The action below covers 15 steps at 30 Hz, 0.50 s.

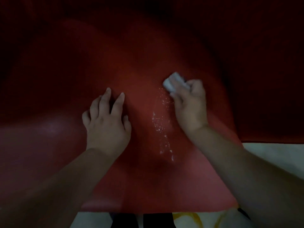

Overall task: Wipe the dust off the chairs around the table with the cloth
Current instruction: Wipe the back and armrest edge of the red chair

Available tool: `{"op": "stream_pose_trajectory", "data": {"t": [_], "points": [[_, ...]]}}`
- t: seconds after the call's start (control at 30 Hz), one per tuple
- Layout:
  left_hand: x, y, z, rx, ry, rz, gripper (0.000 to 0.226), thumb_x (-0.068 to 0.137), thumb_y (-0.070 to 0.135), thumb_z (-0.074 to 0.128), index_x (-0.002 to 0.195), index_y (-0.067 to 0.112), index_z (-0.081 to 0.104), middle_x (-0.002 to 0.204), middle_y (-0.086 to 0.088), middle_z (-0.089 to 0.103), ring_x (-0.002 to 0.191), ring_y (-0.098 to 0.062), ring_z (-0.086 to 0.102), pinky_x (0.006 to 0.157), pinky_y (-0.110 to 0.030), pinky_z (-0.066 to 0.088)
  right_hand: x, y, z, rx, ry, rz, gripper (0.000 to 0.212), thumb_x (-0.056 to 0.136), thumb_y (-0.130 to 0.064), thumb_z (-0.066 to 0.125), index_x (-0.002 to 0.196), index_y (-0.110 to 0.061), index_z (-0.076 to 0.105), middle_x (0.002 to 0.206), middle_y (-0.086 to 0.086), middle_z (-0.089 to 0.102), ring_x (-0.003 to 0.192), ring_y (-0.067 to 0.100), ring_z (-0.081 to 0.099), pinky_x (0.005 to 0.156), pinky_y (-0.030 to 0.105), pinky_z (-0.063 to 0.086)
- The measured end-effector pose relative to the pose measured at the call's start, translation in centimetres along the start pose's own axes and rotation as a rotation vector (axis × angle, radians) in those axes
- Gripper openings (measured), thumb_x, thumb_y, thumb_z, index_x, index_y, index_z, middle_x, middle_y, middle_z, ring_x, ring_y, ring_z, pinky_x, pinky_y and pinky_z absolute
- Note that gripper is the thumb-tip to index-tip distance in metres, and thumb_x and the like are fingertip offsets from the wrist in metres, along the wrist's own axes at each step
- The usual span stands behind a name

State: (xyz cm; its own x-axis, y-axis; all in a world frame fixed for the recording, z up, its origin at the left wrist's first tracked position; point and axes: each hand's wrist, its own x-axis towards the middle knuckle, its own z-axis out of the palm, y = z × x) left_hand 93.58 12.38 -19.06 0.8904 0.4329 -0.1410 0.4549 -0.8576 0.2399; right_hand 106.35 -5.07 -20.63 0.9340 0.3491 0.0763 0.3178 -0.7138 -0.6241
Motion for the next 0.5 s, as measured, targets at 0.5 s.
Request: {"op": "stream_pose_trajectory", "data": {"t": [0.5], "points": [[-0.1, -0.1, 0.1, 0.011, -0.012, -0.001, 0.061, 0.087, 0.032, 0.054, 0.145, 0.024, 0.038, 0.155, -0.01, 0.028, 0.138, -0.031, 0.025, 0.103, -0.059, 0.025, 0.3, -0.3, 0.2, -0.027, -0.157, -0.241, 0.039, 0.085, -0.02, 0.068, 0.123, -0.027, 0.065, 0.104, 0.007, 0.051, 0.096, 0.024, 0.048, 0.084, 0.026, 0.037]]}}
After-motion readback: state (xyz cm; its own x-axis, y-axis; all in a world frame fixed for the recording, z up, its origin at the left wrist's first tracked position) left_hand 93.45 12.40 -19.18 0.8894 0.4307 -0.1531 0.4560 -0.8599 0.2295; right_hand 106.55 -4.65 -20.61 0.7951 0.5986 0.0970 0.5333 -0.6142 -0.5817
